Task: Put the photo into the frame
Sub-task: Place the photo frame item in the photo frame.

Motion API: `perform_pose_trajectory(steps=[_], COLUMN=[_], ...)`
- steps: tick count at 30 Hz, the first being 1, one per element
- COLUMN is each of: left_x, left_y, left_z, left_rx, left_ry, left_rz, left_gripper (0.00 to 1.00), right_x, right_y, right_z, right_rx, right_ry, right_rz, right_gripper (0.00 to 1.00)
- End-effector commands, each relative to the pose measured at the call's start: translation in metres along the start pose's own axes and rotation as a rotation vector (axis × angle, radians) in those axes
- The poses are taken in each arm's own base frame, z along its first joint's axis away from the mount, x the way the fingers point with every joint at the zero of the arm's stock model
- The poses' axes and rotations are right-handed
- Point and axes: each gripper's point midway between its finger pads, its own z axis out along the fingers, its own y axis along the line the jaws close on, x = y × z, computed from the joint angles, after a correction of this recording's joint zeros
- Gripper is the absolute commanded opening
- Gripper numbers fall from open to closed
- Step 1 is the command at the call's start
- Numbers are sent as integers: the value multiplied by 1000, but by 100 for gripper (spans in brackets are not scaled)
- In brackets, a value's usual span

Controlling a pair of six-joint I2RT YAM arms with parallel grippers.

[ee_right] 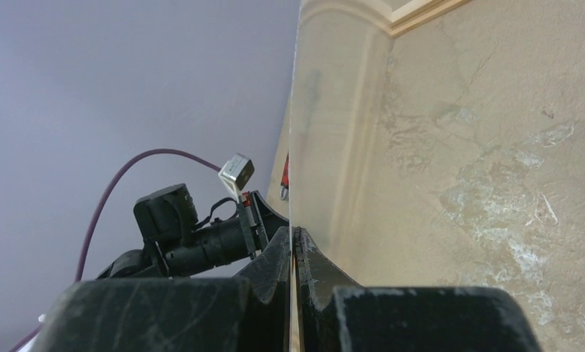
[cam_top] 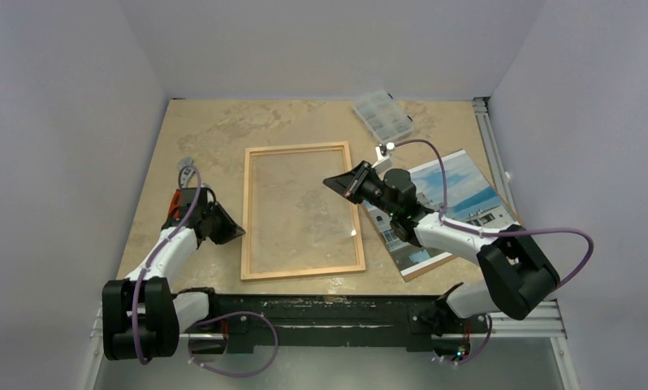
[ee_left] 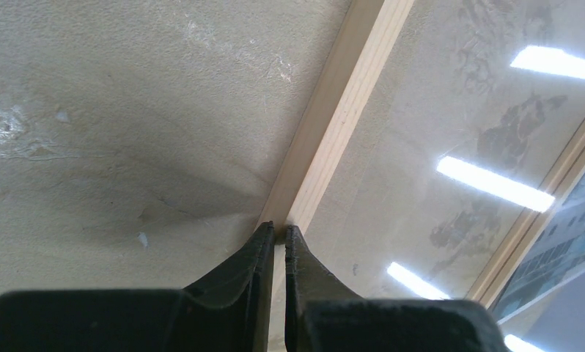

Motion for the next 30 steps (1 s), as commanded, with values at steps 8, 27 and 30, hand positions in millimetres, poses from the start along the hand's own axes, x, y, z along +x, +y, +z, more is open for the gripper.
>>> perform_pose_trajectory(steps=[8,27,30], left_x=[-3,-2,-2], left_y=[3,2,2], left_z=[2,2,3], left_rx=[-18,-14,-13], left_ry=[-6,-3,-2], left_rz=[34,36,35], left_gripper=[7,5,6], right_x=[-13,-4,-3], right_y=[19,8,4], right_z=[-1,8,9], right_rx=[-62,-68,-67], right_ry=[-61,-40,-38], right_rz=[8,68,79], right_gripper=[0,0,0])
